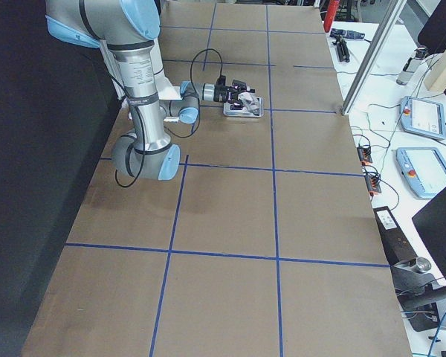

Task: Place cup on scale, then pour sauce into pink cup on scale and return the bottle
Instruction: 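Tilt the bottle spout down into the pink cup with the right gripper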

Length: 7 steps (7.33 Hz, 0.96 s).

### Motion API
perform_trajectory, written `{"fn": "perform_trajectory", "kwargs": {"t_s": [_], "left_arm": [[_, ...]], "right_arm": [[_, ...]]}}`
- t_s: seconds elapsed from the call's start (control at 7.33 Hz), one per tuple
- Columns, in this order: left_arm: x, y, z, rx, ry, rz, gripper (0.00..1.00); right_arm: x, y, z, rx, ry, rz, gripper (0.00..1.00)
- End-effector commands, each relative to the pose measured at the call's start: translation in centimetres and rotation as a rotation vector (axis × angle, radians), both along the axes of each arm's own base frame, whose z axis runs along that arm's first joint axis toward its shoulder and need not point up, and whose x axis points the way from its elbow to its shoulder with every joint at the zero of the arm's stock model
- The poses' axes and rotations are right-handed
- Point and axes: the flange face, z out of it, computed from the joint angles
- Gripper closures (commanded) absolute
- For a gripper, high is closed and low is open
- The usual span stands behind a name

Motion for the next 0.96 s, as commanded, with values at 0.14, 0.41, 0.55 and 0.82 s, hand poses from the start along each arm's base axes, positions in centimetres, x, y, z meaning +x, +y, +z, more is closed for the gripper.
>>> {"fn": "perform_trajectory", "kwargs": {"t_s": [0.14, 0.41, 0.55, 0.82], "left_arm": [[0.0, -0.01, -0.15, 0.004, 0.0, 0.001, 0.0], [-0.16, -0.06, -0.23, 0.006, 0.0, -0.002, 0.0], [-0.16, -0.06, -0.23, 0.005, 0.0, -0.003, 0.0], [-0.16, -0.06, -0.3, 0.006, 0.0, -0.003, 0.0]], "right_arm": [[0.24, 0.09, -0.18, 0.003, -0.045, -0.007, 1.0], [0.45, 0.16, -0.36, 0.003, -0.13, -0.02, 1.0], [0.4, 0.17, -0.24, 0.0, -0.162, -0.024, 1.0], [0.36, 0.26, -0.29, 0.0, -0.261, -0.019, 1.0]]}}
